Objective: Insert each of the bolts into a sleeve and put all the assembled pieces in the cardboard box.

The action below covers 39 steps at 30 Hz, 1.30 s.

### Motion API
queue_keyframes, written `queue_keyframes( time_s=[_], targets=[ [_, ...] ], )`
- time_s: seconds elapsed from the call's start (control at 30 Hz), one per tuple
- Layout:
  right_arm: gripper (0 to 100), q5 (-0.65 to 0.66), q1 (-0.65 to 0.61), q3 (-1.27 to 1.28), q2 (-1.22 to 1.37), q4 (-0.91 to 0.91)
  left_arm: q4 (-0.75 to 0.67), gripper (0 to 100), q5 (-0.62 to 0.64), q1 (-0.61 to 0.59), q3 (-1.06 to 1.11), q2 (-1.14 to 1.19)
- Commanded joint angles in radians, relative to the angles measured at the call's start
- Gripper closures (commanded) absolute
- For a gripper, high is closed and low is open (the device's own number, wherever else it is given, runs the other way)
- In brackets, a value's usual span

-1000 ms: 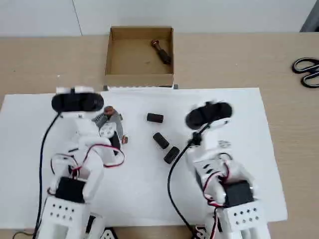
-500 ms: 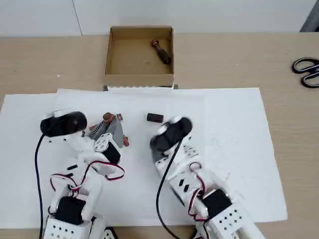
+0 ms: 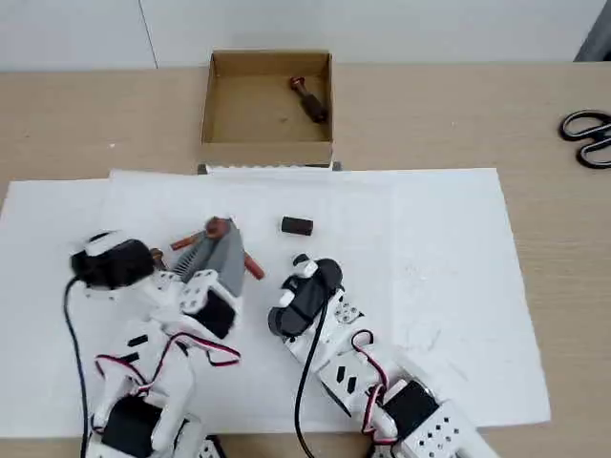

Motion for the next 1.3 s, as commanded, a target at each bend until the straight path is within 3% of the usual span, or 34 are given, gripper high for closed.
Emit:
queue_keyframes(
  time_s=[0.0,0.9,1.27],
  targets=[
    [99.6,0.017,-0.007,-0.011,-0.053,-0.027,0.006,99,0.002,0.041,-0.007,-0.014],
    [99.6,0.078,-0.05,-0.017,-0.154,-0.021,-0.092,99,0.032,0.063,0.113,-0.012],
    [99.6,0.078,-0.045,-0.017,-0.154,-0.027,0.189,99,-0.055,0.241,0.039,-0.014]
  ],
)
